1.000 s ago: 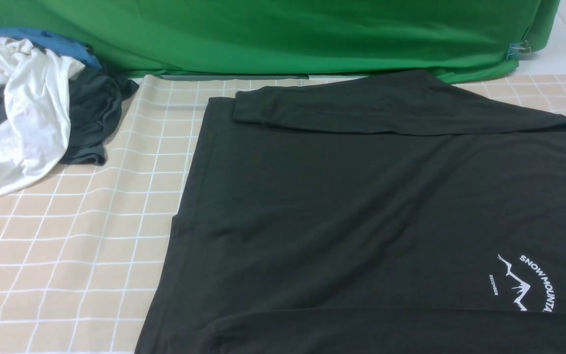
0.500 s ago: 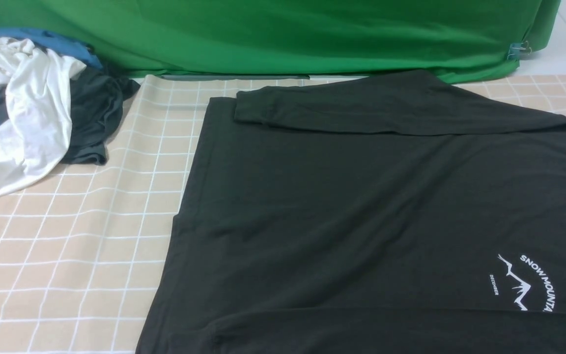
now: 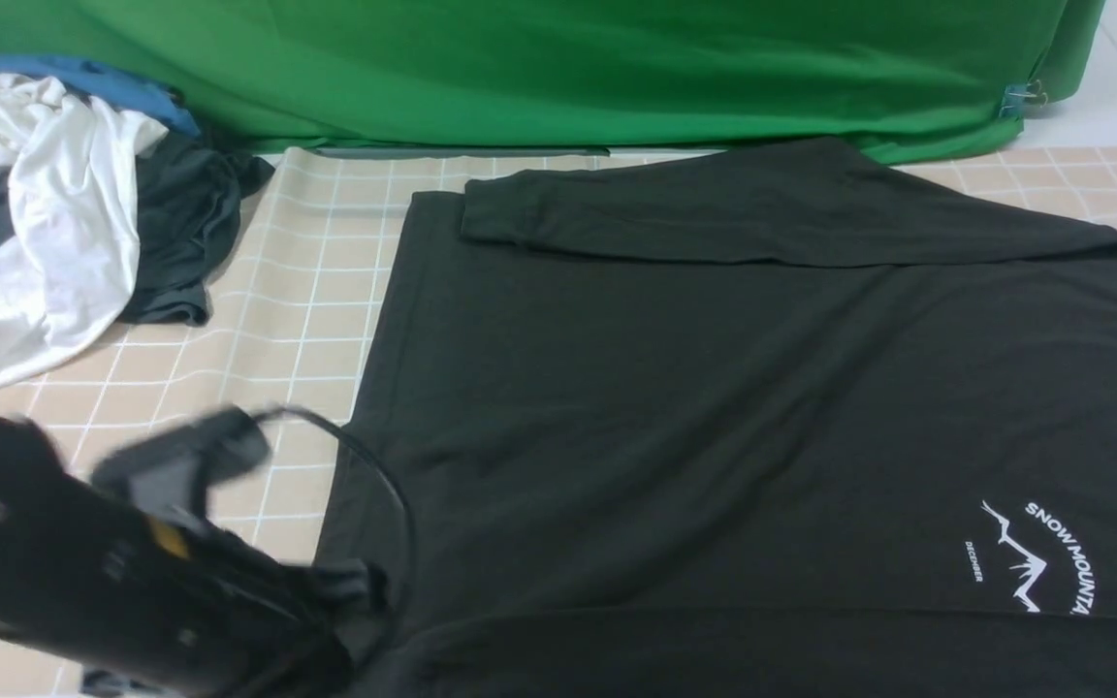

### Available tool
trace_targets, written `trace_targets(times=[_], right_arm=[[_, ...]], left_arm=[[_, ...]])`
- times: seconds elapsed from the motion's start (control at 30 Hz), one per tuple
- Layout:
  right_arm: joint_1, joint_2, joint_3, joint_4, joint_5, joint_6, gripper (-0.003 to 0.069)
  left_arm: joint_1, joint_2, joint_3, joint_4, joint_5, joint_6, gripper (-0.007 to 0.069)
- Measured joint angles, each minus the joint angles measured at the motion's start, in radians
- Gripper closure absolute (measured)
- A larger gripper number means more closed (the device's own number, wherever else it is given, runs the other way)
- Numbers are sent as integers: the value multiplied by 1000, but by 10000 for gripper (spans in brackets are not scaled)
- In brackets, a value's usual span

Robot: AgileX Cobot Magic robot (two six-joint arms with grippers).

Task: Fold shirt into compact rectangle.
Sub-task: 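Grasp the left edge of the dark T-shirt lying flat on the table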

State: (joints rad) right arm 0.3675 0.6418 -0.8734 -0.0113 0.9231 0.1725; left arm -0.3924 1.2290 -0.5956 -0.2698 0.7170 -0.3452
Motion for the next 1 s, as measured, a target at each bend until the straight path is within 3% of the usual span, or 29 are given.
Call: trace_targets(times=[0.07,0.13,0.27,0.6,0.73,0.8,0.87,1.0], right_arm=[[55,98,-25,0,72,-31,623],[94,144,-26,3,91,-43,623],[147,164,-9,11,58,-30,623],[177,164,39,28,9,-8,623],[177,164,42,29,2,3,623],[177,164,42,29,1,5,623],[177,164,42,29,0,6,623],[177,164,42,30,-1,7,623]], left_arm=[[-70,48,1,108,-32,-134,613],[-95,85,-5,183,-55,-186,611],[-101,144,-7,250,-93,-200,585],[-105,242,-10,301,-197,-187,247],[-106,257,-19,288,-201,-152,195],[-106,261,-21,283,-198,-146,204],[-106,262,-24,281,-192,-135,260],[-119,264,-24,248,-189,-60,494]])
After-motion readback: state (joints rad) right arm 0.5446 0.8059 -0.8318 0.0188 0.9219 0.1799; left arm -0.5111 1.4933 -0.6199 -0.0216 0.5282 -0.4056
